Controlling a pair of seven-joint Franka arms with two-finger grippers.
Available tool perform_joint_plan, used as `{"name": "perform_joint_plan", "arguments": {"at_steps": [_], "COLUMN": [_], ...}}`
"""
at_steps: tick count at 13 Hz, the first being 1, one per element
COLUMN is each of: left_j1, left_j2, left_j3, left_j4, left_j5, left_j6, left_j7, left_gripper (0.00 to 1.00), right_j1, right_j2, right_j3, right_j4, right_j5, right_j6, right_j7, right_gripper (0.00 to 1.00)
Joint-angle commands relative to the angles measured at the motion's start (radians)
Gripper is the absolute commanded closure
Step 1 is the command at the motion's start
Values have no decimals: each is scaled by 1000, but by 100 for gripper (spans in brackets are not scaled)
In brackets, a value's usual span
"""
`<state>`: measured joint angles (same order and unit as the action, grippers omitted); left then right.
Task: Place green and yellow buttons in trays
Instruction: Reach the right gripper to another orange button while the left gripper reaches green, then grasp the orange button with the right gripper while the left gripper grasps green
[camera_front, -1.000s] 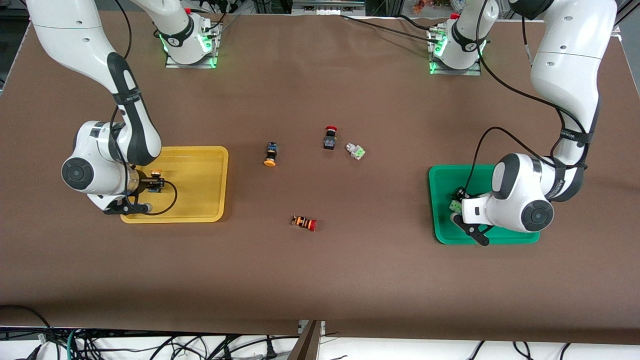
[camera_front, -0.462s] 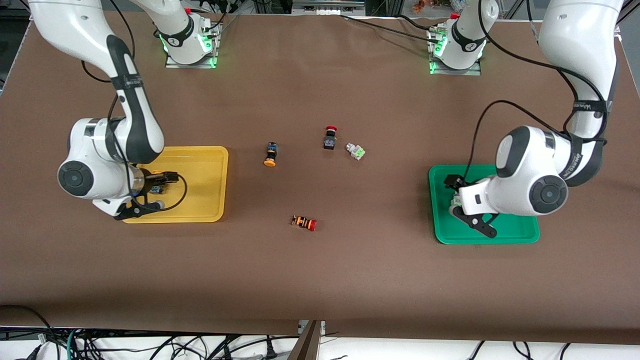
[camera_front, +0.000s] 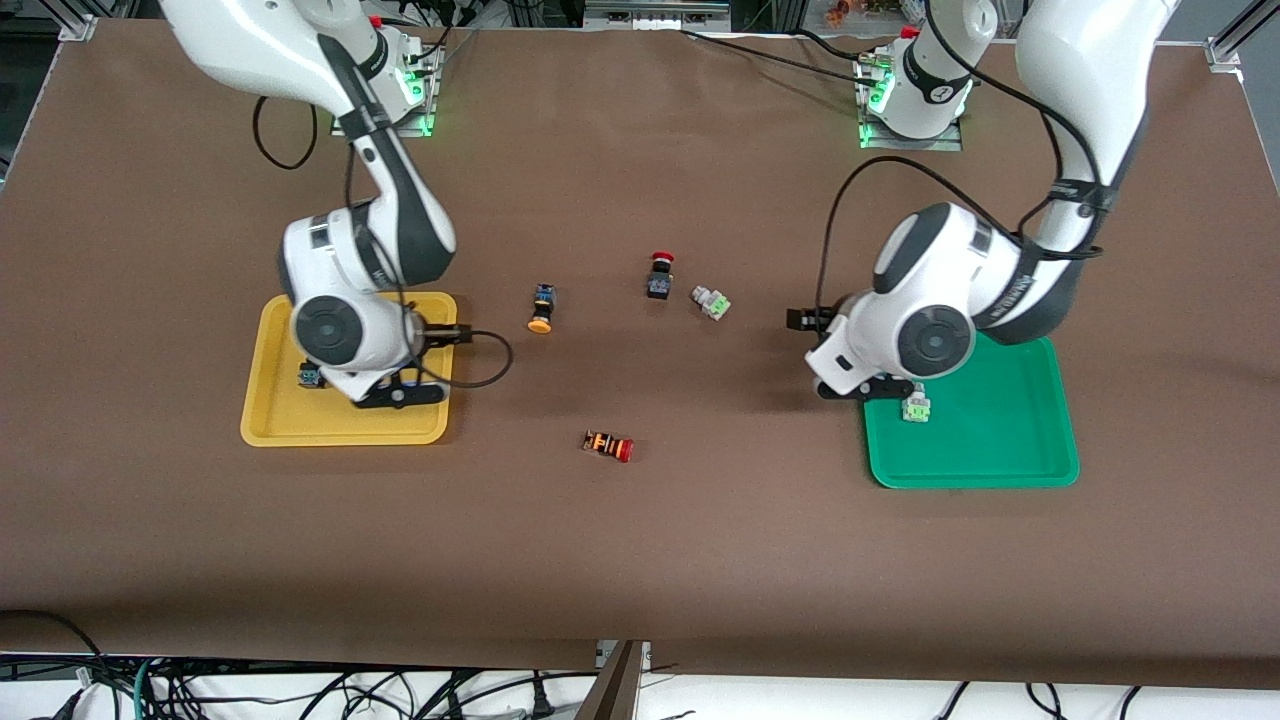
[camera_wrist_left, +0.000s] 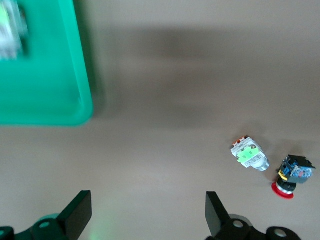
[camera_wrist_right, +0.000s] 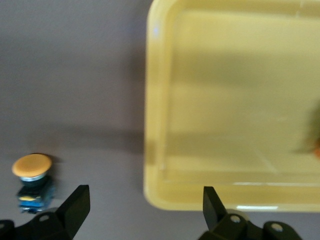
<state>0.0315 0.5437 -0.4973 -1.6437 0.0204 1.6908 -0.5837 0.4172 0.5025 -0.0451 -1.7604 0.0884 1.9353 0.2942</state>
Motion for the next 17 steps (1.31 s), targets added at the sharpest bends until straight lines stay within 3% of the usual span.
{"name": "perform_joint_plan", "arguments": {"at_steps": [1, 3, 6, 10, 13, 14, 15, 16, 17], "left_j1": [7, -13, -94, -166, -171, -174, -174, -174, -168], "left_j2": [-11, -8, -10, 8, 32, 48, 61, 61, 61], "left_j3": [-17, -32, -35, -37, -35, -33, -33, -32, -33], "left_j4": [-68, -97, -259, -386, -392, -389, -390, -392, -387], "left_j5": [-74, -102, -135, -143, -140, -132, -129, -128, -128], "left_j6": [58, 130, 431, 712, 745, 753, 780, 788, 788], "left_j7": [-231, -402, -595, -717, -731, -731, -729, -725, -725], "left_gripper": [0, 0, 0, 0, 0, 0, 0, 13, 58], "right_j1": [-12, -12, 1, 57, 68, 68, 68, 68, 68], "right_j2": [-21, -15, 1, 51, 79, 79, 80, 79, 77], "right_j3": [74, 123, 180, 182, 182, 182, 182, 182, 182], "right_j4": [-42, -50, -76, -87, -106, -125, -131, -129, -129], "right_j5": [11, 11, 10, 10, 10, 10, 10, 10, 10], "right_j6": [31, 63, 138, 218, 267, 292, 297, 291, 288], "right_j7": [150, 235, 338, 373, 379, 379, 379, 379, 379], "right_gripper": [0, 0, 0, 0, 2, 14, 39, 70, 94]}}
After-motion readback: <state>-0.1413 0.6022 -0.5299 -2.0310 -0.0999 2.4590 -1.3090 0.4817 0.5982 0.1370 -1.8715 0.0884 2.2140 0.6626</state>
